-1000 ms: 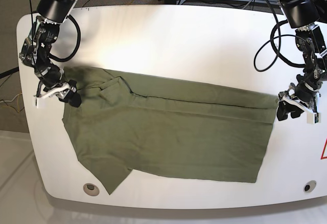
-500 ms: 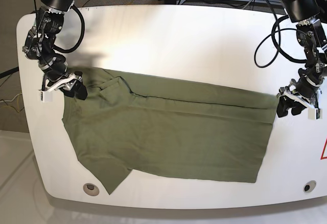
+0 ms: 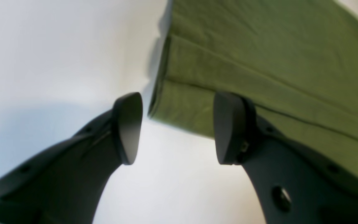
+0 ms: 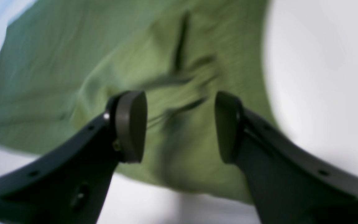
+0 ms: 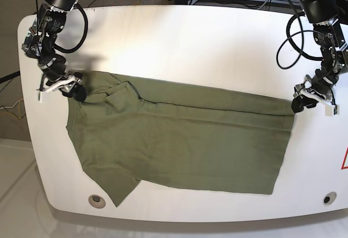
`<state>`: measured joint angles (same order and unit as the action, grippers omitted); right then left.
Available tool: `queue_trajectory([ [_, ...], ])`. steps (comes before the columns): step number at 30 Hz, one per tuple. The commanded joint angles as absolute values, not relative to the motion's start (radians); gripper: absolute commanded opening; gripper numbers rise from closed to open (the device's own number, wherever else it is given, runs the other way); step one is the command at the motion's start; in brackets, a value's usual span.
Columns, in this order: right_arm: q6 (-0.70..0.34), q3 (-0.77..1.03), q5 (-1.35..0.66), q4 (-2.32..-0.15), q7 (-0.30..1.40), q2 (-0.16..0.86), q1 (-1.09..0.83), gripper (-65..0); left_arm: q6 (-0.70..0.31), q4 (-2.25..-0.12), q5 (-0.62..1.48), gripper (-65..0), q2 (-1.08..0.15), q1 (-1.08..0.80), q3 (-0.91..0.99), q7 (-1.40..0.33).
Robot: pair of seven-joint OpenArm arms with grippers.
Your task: Fold the T-shirt properly
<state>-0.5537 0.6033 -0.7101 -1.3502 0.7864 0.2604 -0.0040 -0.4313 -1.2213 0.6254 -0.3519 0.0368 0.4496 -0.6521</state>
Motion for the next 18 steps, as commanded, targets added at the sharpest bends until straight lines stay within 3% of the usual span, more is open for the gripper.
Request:
queue_trajectory([
  [1, -0.567, 0.617, -0.735, -1.370, 0.757, 0.280, 0.009, -31.4, -0.442, -1.240, 0.647, -30.0, -0.371, 0.048, 0.455, -0.627],
  [18, -0.571, 0.651, -0.717, -1.339, 0.660, 0.268, -0.020, -31.5, -0.440, -1.256, 0.655, -29.6, -0.384, 0.053, 0.464, -0.624],
])
